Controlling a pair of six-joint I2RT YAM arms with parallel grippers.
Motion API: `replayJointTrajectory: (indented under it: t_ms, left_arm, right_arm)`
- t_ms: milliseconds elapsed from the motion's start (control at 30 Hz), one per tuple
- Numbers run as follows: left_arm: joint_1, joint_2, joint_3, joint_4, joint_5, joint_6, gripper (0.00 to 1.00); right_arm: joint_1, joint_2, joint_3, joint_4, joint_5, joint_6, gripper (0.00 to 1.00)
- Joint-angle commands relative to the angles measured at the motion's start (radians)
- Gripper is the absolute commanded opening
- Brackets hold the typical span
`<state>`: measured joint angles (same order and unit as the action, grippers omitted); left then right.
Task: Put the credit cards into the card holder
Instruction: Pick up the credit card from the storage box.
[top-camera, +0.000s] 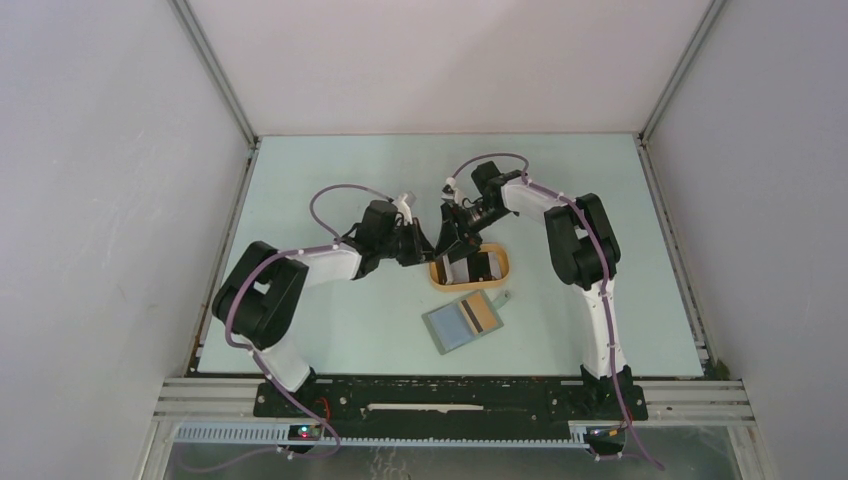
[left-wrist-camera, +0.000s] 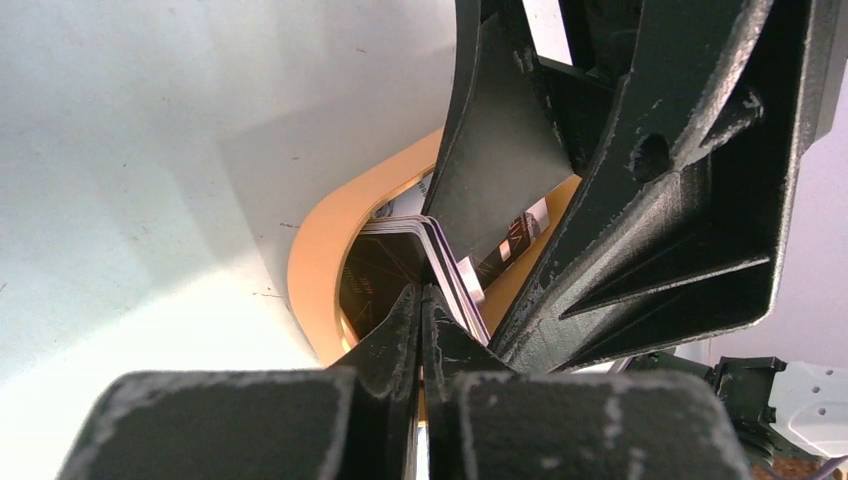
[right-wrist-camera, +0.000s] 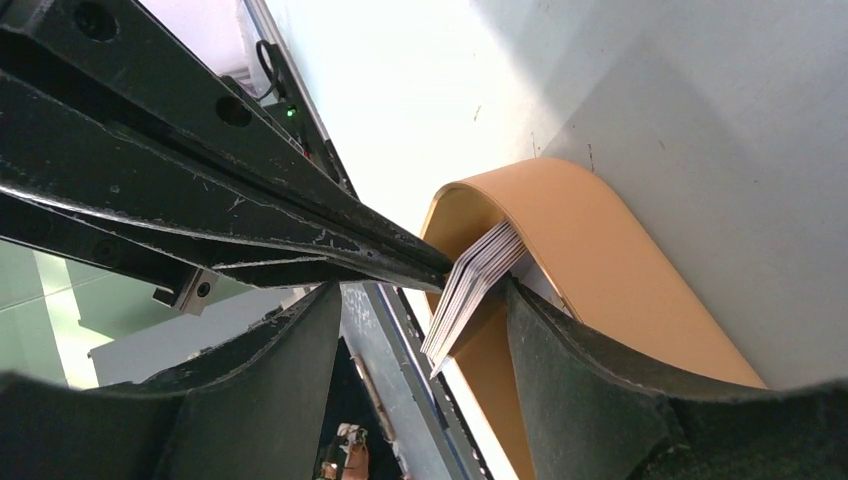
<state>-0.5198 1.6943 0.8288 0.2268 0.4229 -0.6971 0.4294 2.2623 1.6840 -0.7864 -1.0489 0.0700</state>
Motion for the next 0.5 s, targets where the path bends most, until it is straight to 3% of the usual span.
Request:
replayJointTrajectory:
  t_ms: [0, 267, 467]
  left_arm:
    - [0.005, -0.053, -0.003, 0.003, -0.035, 0.020, 0.03]
    - [0.009, -0.067, -0.014, 0.003, -0.055, 0.024, 0.03]
    - [0.012, -0.077, -0.022, -0.006, -0.072, 0.027, 0.04]
  right_arm:
    - [0.013, 0.015, -0.017, 0.013, 0.099, -0.002, 0.71]
    - [0.008, -0.029, -0.050, 0.013, 0.190, -0.011, 0.70]
    - [0.016, -0.043, -0.059, 0.012, 0.200, -0.029, 0.63]
